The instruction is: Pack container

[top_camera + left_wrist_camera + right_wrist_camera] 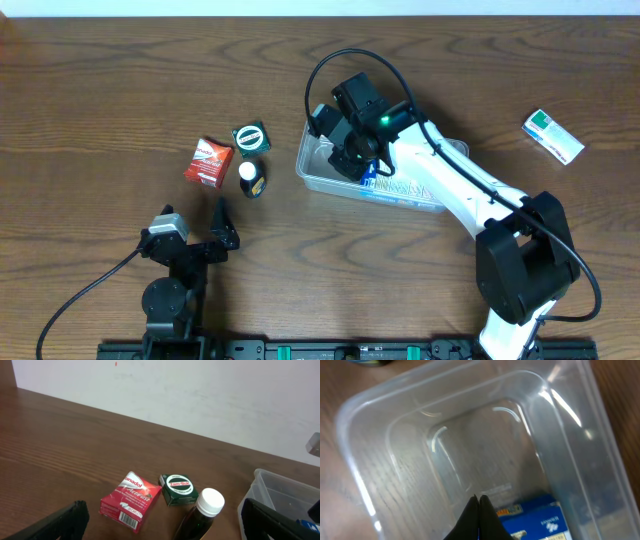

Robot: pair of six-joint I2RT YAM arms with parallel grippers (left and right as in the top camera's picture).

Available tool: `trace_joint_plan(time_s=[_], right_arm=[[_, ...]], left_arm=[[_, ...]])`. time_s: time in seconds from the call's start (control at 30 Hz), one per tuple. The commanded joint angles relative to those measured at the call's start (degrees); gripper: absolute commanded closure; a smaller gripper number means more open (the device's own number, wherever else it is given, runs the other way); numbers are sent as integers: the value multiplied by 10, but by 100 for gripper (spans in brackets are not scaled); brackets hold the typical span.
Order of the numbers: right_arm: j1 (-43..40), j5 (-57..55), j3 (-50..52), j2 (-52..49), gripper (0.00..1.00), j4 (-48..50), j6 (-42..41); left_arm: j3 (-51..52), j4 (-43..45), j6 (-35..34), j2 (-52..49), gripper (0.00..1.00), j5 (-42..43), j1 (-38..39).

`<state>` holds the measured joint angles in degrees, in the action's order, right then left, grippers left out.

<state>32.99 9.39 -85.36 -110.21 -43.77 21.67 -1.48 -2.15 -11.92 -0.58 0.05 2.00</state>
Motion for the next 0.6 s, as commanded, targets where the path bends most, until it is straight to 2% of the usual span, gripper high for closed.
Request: trace_joint_plan(time_s=[0.0, 0.57], right_arm=[[14, 47, 2, -5, 99, 2, 37], [61, 55, 2, -5, 99, -52, 113]], left_arm=[[12, -21, 7, 3, 2, -5, 1], [12, -20, 7, 3, 2, -5, 1]])
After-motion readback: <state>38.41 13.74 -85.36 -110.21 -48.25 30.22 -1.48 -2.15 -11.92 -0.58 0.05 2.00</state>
